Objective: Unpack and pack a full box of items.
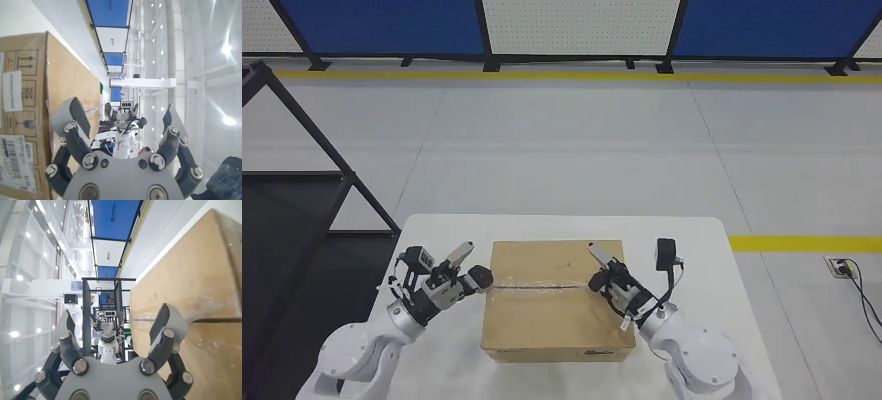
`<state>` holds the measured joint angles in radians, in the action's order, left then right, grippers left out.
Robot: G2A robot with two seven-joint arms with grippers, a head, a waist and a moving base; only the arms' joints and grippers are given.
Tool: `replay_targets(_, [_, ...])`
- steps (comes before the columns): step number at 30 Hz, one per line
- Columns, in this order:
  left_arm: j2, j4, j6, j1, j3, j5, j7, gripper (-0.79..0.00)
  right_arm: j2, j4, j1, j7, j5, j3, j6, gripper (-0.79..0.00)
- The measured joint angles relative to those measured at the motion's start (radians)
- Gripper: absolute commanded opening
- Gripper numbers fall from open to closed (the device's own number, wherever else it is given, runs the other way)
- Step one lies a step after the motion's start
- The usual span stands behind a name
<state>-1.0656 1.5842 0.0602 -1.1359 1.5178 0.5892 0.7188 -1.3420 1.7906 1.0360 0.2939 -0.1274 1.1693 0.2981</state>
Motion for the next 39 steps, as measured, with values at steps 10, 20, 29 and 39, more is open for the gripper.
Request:
replay_targets(10, [-0.009, 0.151, 0.288, -0.288, 0.201, 0.254, -0.085, 0.0, -0.081, -0.253, -0.285, -0.009, -0.164, -0.238, 0.031, 0.0])
replay_targets(20, [-0.01, 0.152, 0.294, -0.292, 0.201, 0.261, -0.09, 0.0, -0.106, -0.338, -0.36, -0.007, -0.201, -0.298, 0.047, 0.0])
replay_targets(29, [-0.02, 0.162, 0.298, -0.284, 0.201, 0.285, -0.175, 0.0, -0.117, -0.358, -0.353, 0.046, -0.173, -0.341, 0.025, 0.0])
replay_targets(39, [-0.025, 0.155, 0.292, -0.287, 0.212, 0.327, -0.198, 0.0, -0.157, -0.475, -0.401, -0.004, -0.188, -0.382, 0.016, 0.0])
